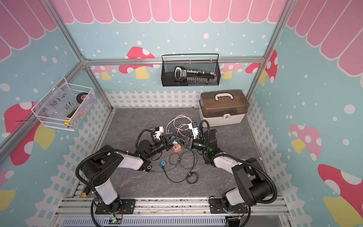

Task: Charge mp3
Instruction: Place the MP3 player at the center of the board.

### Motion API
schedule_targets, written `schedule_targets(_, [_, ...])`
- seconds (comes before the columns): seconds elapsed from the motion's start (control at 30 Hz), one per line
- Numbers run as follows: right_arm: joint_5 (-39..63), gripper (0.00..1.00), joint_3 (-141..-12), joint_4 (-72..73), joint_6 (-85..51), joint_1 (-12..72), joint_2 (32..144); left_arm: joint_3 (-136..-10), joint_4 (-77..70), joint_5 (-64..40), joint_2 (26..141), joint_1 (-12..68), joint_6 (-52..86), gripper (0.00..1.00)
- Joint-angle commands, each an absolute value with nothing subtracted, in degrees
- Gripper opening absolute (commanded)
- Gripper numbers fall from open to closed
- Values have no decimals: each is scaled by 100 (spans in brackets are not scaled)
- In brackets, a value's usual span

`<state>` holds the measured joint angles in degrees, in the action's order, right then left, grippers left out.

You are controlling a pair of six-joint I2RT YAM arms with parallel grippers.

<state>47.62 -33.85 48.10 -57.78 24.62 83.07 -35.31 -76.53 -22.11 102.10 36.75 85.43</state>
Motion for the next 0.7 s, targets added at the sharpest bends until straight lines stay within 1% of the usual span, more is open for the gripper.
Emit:
schedule_targets(0.0, [5040,45,-3248,4832,-5992,2566,8431,-3657,-8121,-2192,9943,3665,8375,0])
schedule_targets(0.1, [5180,44,-3168,5442,-6356,2566,8580,-3652,-8121,-2108,9889,3665,8285,0])
schedule_targets(0.23, [5223,39,-3109,6375,-7025,2566,8965,-3829,-8121,-2201,9974,3713,8258,0])
schedule_targets(0.37, [5229,37,-3111,7330,-7592,2566,9383,-3828,-8121,-2214,10061,3808,8235,0])
schedule_targets(0.47, [5171,37,-3138,7323,-7523,2561,9399,-3730,-8121,-2193,10013,3802,8203,0])
schedule_targets(0.57, [5010,41,-3117,7245,-7372,2544,9251,-3659,-8121,-2232,9934,3805,8141,0])
schedule_targets(0.67, [4975,41,-3198,7168,-7345,2541,9176,-3630,-8121,-2241,9914,3814,8139,0])
